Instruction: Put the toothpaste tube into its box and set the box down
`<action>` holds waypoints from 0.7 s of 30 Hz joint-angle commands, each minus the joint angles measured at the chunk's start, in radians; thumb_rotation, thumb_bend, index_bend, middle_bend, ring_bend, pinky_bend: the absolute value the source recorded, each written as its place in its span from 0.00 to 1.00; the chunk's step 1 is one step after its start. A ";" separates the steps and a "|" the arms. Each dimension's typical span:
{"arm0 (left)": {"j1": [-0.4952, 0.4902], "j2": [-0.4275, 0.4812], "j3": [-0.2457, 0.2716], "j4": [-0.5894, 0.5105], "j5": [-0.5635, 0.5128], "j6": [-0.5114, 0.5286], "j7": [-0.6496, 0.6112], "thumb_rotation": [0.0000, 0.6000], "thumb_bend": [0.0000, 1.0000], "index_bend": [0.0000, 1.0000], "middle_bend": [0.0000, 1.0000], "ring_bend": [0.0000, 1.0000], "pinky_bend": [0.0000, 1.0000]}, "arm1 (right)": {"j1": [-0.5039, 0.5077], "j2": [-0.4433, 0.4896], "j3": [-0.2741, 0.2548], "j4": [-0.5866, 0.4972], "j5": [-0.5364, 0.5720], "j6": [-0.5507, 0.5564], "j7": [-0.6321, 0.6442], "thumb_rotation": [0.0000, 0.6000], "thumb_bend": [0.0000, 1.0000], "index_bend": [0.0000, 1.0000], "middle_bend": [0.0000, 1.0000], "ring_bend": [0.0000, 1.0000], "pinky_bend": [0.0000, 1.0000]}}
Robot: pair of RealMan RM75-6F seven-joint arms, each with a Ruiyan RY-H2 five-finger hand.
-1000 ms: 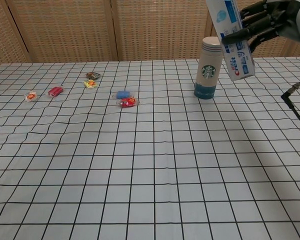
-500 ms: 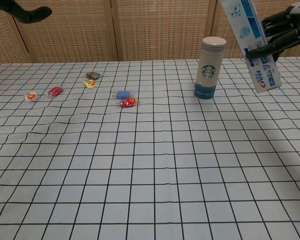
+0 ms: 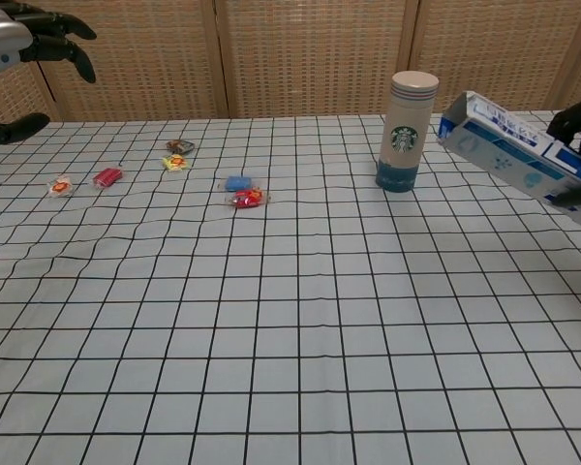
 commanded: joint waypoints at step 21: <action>0.186 -0.075 0.024 0.145 0.133 0.041 -0.162 1.00 0.44 0.27 0.10 0.13 0.13 | -0.076 -0.138 -0.109 0.184 -0.018 0.017 -0.319 1.00 0.29 0.65 0.43 0.42 0.40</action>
